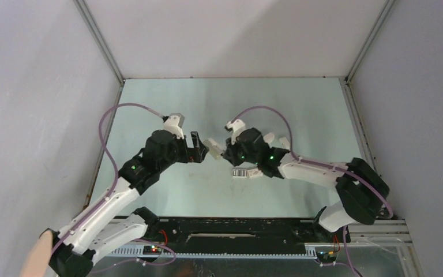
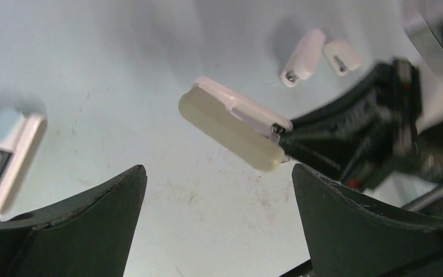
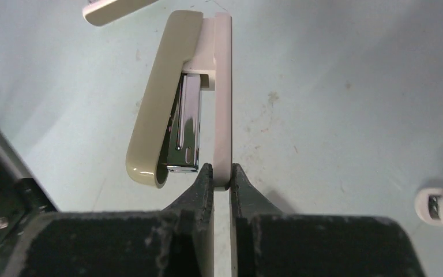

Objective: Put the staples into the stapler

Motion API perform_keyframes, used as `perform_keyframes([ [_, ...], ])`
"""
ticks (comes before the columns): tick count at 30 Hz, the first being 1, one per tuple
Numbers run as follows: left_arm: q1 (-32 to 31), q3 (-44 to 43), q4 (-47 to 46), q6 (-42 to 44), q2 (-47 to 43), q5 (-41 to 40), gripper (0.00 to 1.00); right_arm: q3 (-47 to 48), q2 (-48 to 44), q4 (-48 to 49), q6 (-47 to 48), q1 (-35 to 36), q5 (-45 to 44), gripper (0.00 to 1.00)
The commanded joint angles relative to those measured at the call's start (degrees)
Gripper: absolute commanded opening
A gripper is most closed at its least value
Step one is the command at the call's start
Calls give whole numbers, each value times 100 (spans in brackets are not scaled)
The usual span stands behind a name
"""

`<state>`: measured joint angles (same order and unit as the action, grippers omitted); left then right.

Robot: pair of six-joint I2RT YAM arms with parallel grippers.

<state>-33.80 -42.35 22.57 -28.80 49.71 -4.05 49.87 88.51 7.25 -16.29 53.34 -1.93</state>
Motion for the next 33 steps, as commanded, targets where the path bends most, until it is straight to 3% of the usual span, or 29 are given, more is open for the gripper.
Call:
perform_keyframes([
  [1, -497, -562, 125, 1637, -322, 145, 99, 194, -701, -877, -583, -616, 1594, 0],
  [6, -1522, -807, -109, 3341, -292, -20, 94, 194, -1141, -1408, -979, -1243, 2915, 0],
  [15, -2738, -898, -338, 6198, 289, -177, 97, 190, -1667, -2035, -1135, -1767, 3943, 0],
  [23, -3131, -1017, -562, 7090, 882, -451, 93, 190, -1685, -2128, -1188, -1674, 4053, 0],
  [29, -3154, -1240, -268, 7118, 1220, -229, 65, 190, -1749, -2107, -1223, -1608, 4050, 0],
  [33, -3215, -1210, -335, 7111, 1284, -190, 57, 190, -1740, -2034, -1323, -1605, 4131, 0],
])
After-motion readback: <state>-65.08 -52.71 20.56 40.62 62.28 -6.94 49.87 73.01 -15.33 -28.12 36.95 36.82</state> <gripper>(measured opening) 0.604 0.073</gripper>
